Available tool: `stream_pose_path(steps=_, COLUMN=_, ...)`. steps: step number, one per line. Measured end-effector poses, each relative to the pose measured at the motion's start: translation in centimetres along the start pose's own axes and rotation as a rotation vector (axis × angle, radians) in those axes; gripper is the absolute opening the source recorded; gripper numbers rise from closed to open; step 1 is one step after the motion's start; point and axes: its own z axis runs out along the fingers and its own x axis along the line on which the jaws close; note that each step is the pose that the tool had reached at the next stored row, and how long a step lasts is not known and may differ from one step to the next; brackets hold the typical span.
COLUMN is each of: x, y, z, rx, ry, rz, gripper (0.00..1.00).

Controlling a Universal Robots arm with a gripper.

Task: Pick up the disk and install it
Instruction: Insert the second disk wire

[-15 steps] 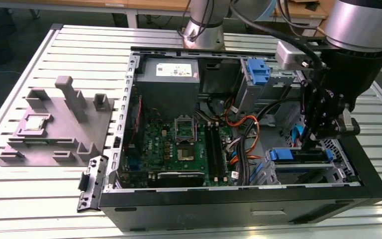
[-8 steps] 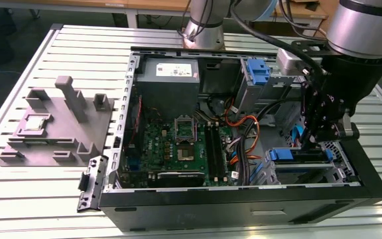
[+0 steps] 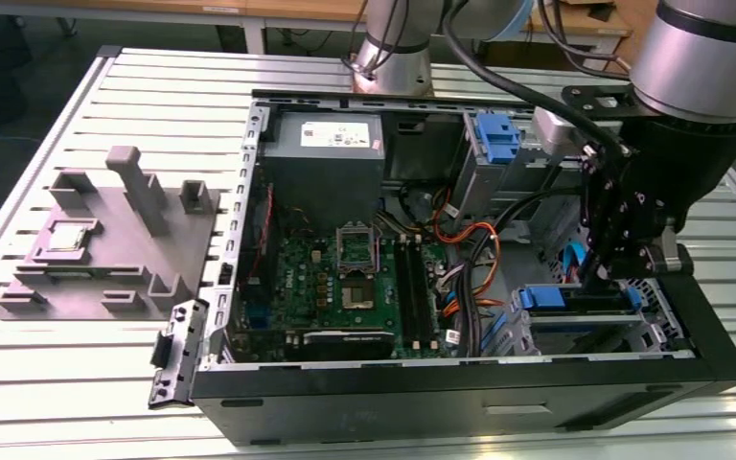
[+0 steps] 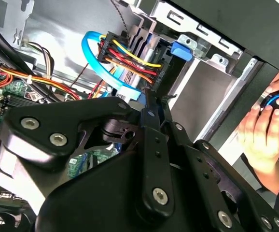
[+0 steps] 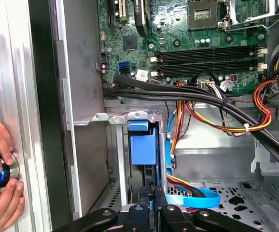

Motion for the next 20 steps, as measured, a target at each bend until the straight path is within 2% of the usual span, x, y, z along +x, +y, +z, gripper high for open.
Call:
stream_pose_path(steps=6, x=0.38, y=0.09, z=0.12, rx=0.0070, ry=-0.0104, rz=-0.012, gripper=0.16)
stream_pose_path(steps=9, x=0.47, y=0.11, z=0.15, rx=0.0119, ry=-0.0128, rz=-0.023, gripper=0.16)
stream_pose_path(steps=12, x=0.47, y=0.10, z=0.17, rx=0.0124, ry=-0.0134, rz=-0.023, gripper=0.16)
stream_pose_path(steps=15, x=0.47, y=0.11, z=0.22, rx=0.0121, ry=-0.0179, rz=-0.023, gripper=0.16)
stream_pose_path(steps=17, x=0.46, y=0.13, z=0.26, rx=0.0114, ry=-0.0285, rz=-0.022, gripper=0.16)
stream_pose_path(steps=20, x=0.46, y=0.12, z=0.30, rx=0.0102, ry=-0.0514, rz=-0.019, gripper=0.16)
